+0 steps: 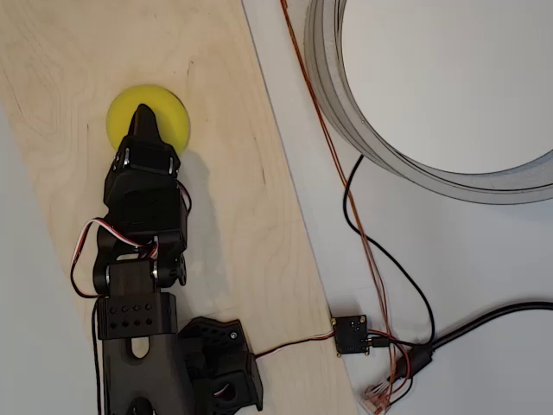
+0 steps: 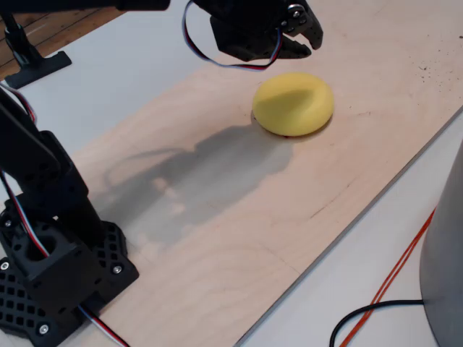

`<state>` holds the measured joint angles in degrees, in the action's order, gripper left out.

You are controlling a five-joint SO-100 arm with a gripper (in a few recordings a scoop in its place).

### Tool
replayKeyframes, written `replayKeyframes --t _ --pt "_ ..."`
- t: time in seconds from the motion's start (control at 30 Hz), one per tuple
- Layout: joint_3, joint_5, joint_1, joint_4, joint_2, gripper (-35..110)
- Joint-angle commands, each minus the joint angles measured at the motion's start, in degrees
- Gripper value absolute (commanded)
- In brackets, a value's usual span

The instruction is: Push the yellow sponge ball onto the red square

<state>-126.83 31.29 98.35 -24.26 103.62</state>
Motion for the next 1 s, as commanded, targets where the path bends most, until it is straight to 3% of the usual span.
replayKeyframes --t 0.0,0.6,0.97 --pt "-2.5 -0.1 1.9 -0.7 6.6 0" --pt "-22.1 1.1 2.7 -0.6 23.1 0" --pt "-27.0 2.4 3.1 0.7 23.6 0"
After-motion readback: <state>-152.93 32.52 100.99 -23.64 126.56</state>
